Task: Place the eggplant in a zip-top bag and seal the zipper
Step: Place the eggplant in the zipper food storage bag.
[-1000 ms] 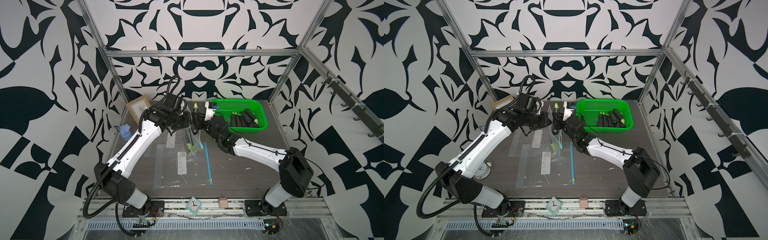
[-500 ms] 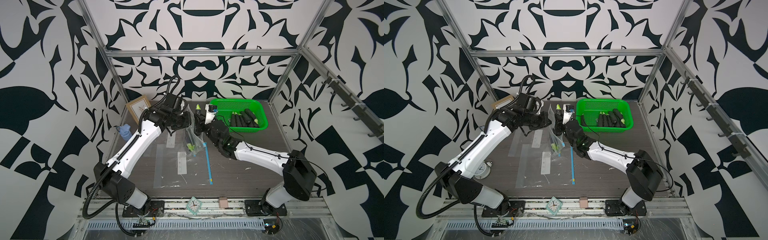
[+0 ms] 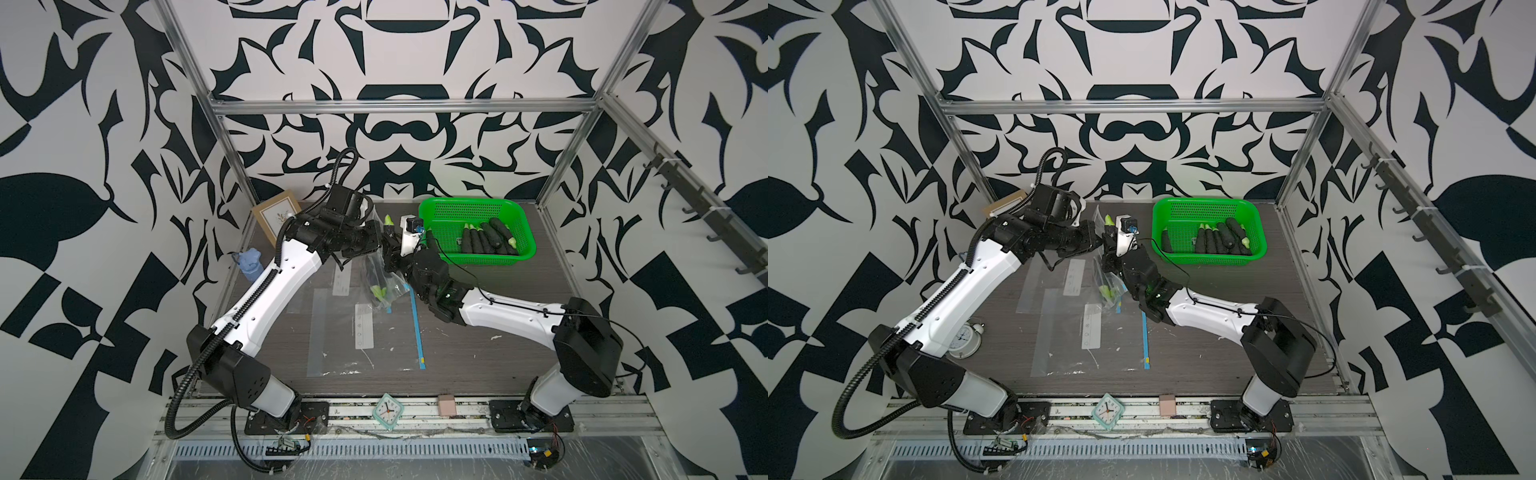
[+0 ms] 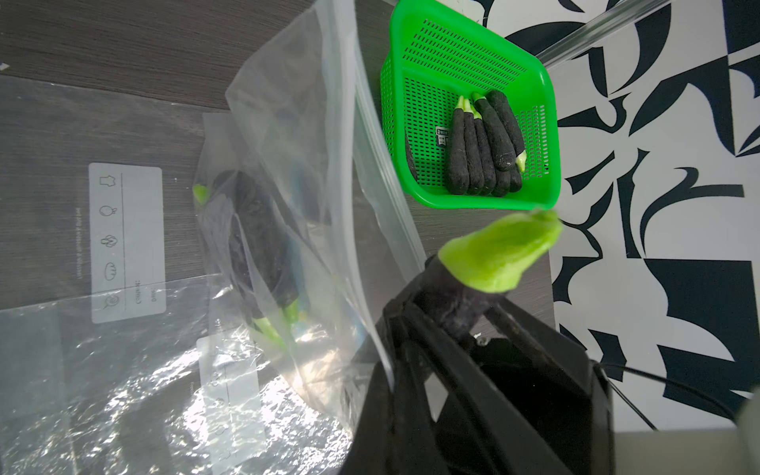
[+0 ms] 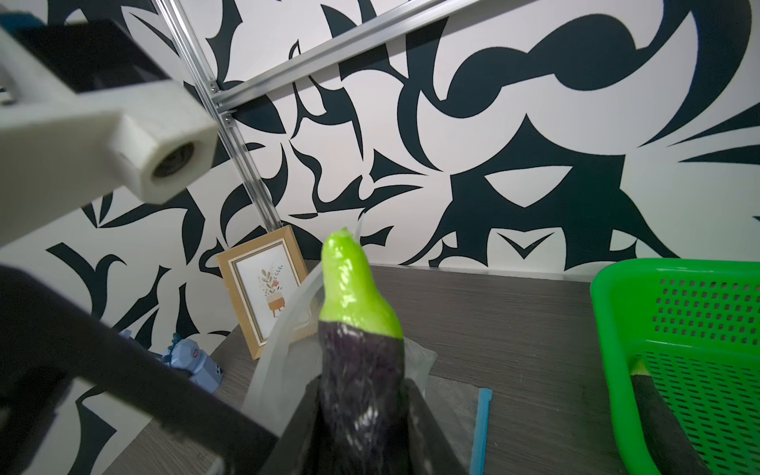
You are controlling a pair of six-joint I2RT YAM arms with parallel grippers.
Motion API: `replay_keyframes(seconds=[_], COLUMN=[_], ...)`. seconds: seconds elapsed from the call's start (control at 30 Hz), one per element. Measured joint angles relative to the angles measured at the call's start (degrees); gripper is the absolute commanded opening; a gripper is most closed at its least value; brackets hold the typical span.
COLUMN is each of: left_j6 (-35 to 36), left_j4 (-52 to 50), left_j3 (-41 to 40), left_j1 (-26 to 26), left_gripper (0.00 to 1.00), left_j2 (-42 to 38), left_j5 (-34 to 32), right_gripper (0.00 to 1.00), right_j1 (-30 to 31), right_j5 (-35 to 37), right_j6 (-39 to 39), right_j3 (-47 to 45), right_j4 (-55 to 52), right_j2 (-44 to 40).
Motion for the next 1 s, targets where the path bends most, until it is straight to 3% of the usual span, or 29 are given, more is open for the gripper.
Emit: replay_keyframes(seconds=[0.2,0.3,0.67,0.8,1.0], left_j6=[0.04,0.07,0.0,0.0,0.0], left_j4=[0.04,0.07,2.27,2.38,2.84], left_j3=[0.0,0.02,0.02,0.07,0.07], left_j1=[0.24,0.48,0.48,0.48,0.48], left_gripper=[0.0,0.0,0.0,0.0,0.0], left_j2=[0.0,0.0,0.0,0.0,0.0], left_j5=[0.0,0.0,0.79,0.96,1.11], right_gripper=[0.55,0.57,0.5,0.51,0.45], right_j1=[-0.13,-0.22,-2.82,-6.45,-12.31], right_j5=[-0.57,-1.6,-10.67,-14.71,-21.0], right_j6=[-2.05,-2.93,-0.63,2.27,5.97], right_j3=[-0.42,-0.52,-0.74,-0.9,-0.24], right_j4=[-2.56,-5.79,-12.07,-17.38,-24.22], right_j2=[-1.16,-3.91,-12.46,-13.94,-13.0])
